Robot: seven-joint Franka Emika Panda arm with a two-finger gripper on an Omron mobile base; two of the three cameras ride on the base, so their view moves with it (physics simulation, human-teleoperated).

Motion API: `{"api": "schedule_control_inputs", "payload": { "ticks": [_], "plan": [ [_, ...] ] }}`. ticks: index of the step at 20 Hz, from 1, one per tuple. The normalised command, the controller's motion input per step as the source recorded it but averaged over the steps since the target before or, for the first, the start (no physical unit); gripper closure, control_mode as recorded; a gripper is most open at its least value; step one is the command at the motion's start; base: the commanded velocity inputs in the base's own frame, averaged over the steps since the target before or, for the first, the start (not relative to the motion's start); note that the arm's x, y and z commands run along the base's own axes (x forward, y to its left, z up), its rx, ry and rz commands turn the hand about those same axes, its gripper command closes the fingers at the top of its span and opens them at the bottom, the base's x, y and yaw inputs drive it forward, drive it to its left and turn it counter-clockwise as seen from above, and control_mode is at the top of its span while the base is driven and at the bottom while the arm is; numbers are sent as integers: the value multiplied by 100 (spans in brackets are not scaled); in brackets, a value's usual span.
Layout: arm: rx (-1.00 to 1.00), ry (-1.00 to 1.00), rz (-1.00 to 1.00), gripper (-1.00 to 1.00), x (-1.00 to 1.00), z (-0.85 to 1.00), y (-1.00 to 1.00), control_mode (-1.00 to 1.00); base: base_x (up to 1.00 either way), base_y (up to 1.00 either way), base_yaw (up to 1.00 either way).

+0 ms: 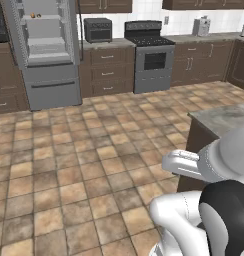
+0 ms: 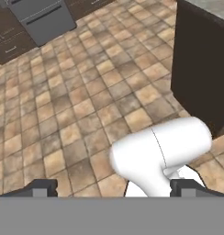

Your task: Gather the onion and mushroom from the fridge and place them on a tray on the dining counter. Then gather the chicken drumstick and fish from the fridge and place them on the other tray.

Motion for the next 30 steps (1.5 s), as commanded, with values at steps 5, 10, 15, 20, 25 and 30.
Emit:
{"api": "schedule_control_inputs", "payload": {
  "ticks": [5, 10, 15, 20, 25, 30],
  "plan": [
    [0, 0, 0, -100, 0, 0, 0, 100, 100, 84, -6],
    [0, 0, 0, -100, 0, 0, 0, 100, 100, 46, 2],
    [0, 0, 0, -100, 0, 0, 0, 100, 100, 3, 16],
    [0, 0, 0, -100, 0, 0, 0, 100, 100, 0, 19],
    [0, 0, 0, -100, 0, 0, 0, 100, 100, 0, 20],
    [0, 0, 0, -100, 0, 0, 0, 100, 100, 0, 11]
  ]
}}
